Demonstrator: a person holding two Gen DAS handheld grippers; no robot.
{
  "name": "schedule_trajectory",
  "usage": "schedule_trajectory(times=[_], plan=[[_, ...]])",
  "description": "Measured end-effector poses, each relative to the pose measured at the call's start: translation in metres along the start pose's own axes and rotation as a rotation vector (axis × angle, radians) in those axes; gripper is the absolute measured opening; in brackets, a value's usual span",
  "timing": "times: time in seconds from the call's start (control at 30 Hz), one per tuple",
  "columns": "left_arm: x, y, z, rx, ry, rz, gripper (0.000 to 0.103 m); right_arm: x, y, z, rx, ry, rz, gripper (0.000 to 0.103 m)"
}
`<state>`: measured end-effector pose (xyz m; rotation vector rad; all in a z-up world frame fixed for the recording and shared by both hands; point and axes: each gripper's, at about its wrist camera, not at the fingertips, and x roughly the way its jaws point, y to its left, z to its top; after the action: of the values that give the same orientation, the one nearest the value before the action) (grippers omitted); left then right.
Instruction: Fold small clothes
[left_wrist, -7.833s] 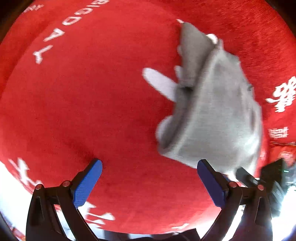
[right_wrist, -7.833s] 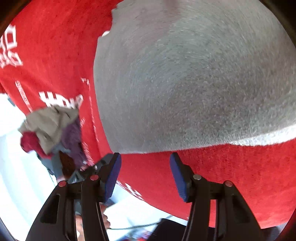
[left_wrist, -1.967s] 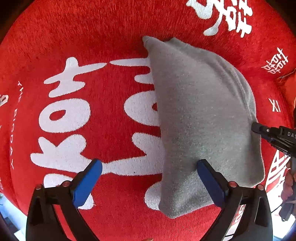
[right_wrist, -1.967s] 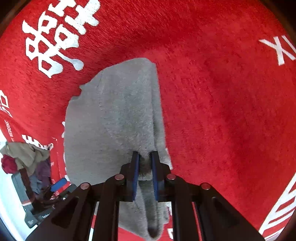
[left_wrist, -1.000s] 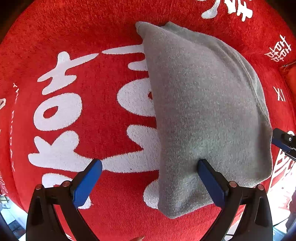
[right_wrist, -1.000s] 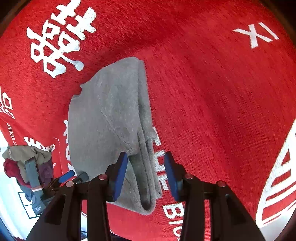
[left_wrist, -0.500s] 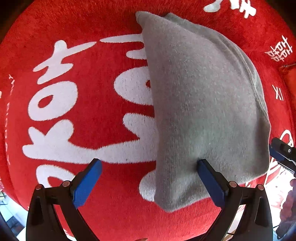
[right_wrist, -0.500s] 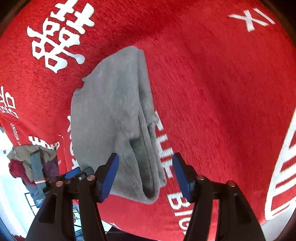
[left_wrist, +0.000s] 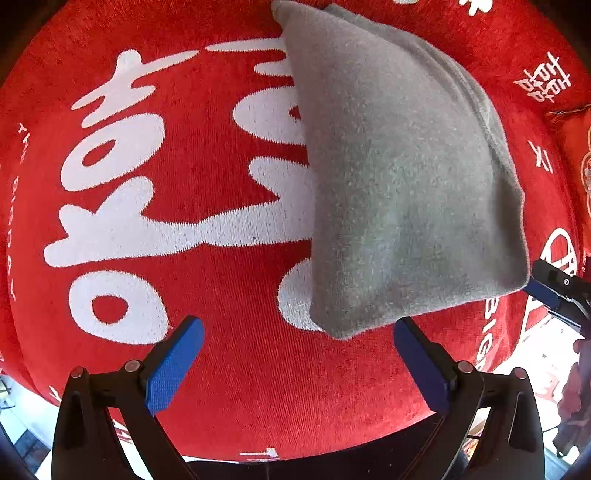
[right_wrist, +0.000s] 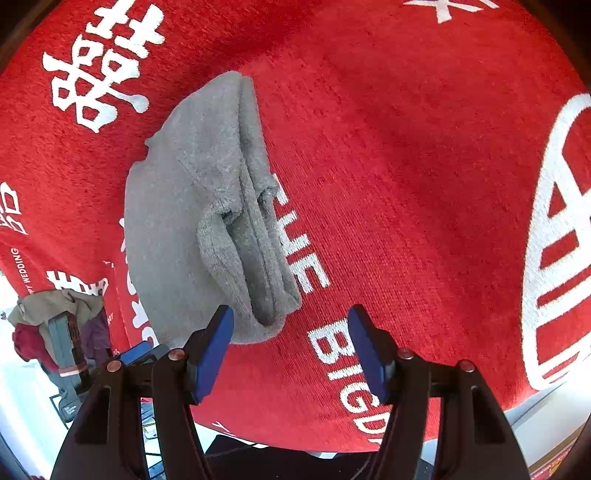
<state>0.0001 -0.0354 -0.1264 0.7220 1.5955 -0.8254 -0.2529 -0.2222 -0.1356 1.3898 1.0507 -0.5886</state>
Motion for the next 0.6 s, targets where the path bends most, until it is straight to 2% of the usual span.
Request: schedule_trajectory(times=[0.33, 0.47, 0.6], plan=[[-0.023, -0.009, -0.003, -0.010, -0.049, 0.012, 0.103, -0.011, 0.026, 0.022, -0.093, -0.018, 0.025, 0.068], [-0.023, -0.005, 0.003, -0.024, -0.033, 0.032, 0.103, -0.012, 0.032, 0.026, -0.135, -0.011, 0.021, 0.068], [-0.020, 0.004, 0.006, -0.059, -0.013, 0.000, 0.103, -0.012, 0.025, 0.027, -0.126, 0.000, 0.024, 0.068]])
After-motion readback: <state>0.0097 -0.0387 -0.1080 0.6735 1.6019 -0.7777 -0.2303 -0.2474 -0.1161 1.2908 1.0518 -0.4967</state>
